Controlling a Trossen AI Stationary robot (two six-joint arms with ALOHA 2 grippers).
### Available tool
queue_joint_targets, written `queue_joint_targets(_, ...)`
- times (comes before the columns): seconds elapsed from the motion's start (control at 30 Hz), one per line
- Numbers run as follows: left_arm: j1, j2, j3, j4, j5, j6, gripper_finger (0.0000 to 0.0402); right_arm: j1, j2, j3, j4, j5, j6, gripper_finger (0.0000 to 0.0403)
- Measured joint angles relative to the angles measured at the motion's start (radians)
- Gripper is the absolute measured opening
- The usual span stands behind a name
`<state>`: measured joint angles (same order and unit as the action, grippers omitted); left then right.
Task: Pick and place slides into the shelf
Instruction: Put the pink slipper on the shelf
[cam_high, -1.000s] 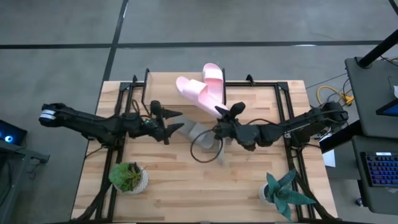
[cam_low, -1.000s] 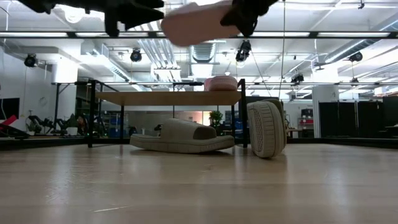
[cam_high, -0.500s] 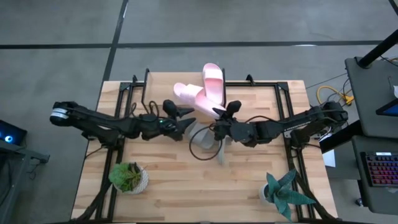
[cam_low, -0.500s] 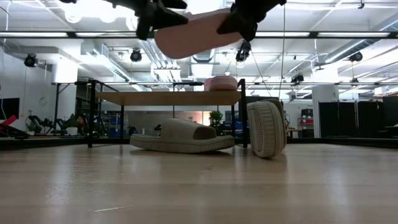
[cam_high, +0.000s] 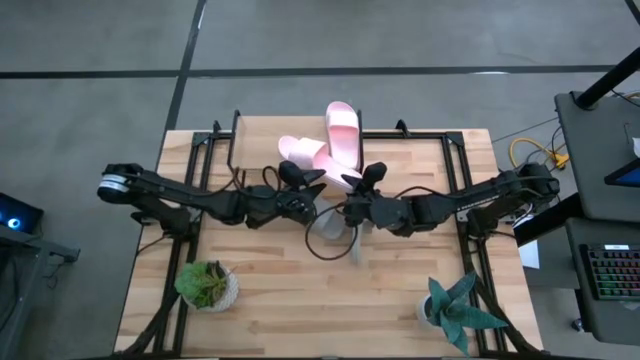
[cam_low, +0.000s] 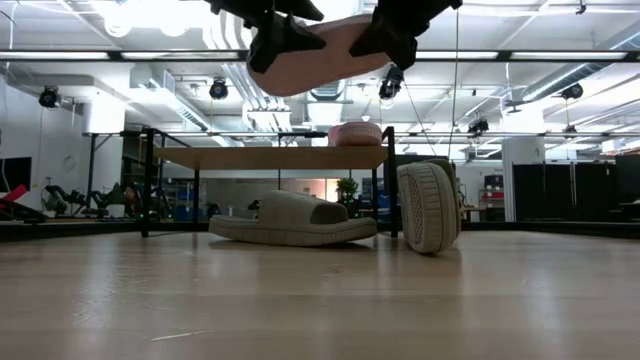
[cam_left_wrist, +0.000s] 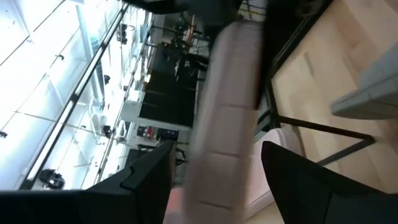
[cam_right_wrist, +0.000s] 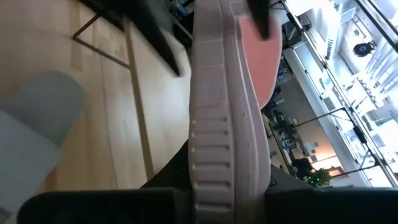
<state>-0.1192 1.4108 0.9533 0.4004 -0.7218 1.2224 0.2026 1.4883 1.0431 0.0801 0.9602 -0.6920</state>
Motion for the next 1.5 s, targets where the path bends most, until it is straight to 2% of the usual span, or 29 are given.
queue_joint_targets(0.13, 0.000, 0.014, 0.023, -0.001, -0.040, 0.042, 0.0224, -0.001, 0.000, 0.000, -0.008, -0.024, -0.006, 0.0049)
queue_joint_targets(0.4, 0.003, 0.043, 0.020, -0.001, -0.053, 0.048, 0.0212, 0.000, 0.000, -0.001, -0.010, -0.048, -0.032, 0.0049)
queue_joint_targets(0.53, 0.010, 0.047, 0.020, -0.001, -0.059, 0.051, 0.0172, 0.002, 0.000, -0.001, -0.001, -0.050, -0.042, 0.0049)
queue_joint_targets(0.77, 0.010, 0.045, 0.018, -0.009, -0.062, 0.056, 0.0065, 0.002, 0.000, -0.001, 0.011, -0.041, -0.076, 0.0049)
queue_joint_targets(0.87, 0.010, 0.044, 0.018, -0.008, -0.064, 0.059, 0.0064, 0.002, 0.000, -0.001, 0.020, -0.041, -0.075, 0.0049)
queue_joint_targets(0.93, 0.010, 0.042, 0.017, -0.003, -0.064, 0.059, 0.0063, 0.002, 0.000, -0.001, 0.026, -0.040, -0.074, 0.0065)
queue_joint_targets(1.1, 0.012, -0.006, -0.013, -0.004, -0.061, 0.075, 0.0063, 0.021, -0.005, -0.001, 0.036, -0.044, -0.065, 0.0156)
queue_joint_targets(1.2, 0.013, -0.065, -0.036, -0.026, -0.057, 0.075, 0.0063, 0.044, -0.010, 0.000, 0.037, -0.042, -0.066, 0.0195)
queue_joint_targets(1.33, 0.013, -0.160, -0.076, -0.121, -0.005, 0.044, 0.0063, 0.096, -0.022, 0.000, 0.025, 0.017, -0.093, 0.0219)
queue_joint_targets(1.5, 0.014, -0.264, -0.126, -0.250, 0.031, 0.001, 0.0062, 0.184, -0.057, -0.002, -0.023, 0.075, -0.108, 0.0223)
